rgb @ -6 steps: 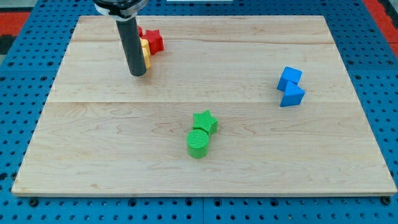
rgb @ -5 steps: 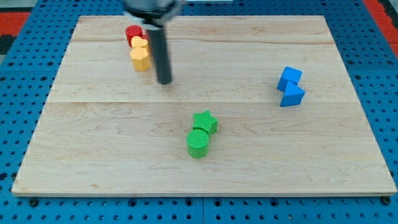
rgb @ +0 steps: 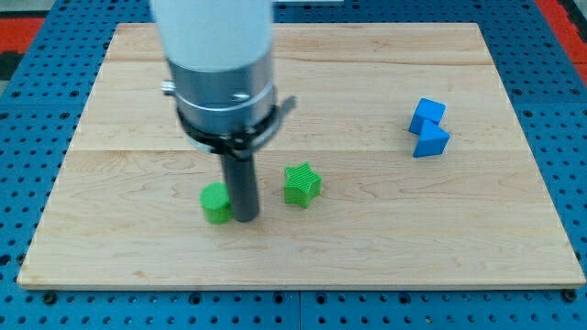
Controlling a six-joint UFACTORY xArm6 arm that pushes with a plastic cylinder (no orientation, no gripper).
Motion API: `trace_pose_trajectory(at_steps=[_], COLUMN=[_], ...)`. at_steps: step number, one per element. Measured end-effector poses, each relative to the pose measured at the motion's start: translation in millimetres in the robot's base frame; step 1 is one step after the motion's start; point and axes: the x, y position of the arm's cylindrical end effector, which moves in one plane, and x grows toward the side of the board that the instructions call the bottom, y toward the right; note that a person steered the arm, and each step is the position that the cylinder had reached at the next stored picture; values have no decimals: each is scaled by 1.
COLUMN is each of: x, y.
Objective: Push the green circle into the yellow blocks
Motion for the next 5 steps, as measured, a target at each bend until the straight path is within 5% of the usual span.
trace_pose_trajectory(at_steps=[1, 5], x=[27, -118], y=[-22, -66])
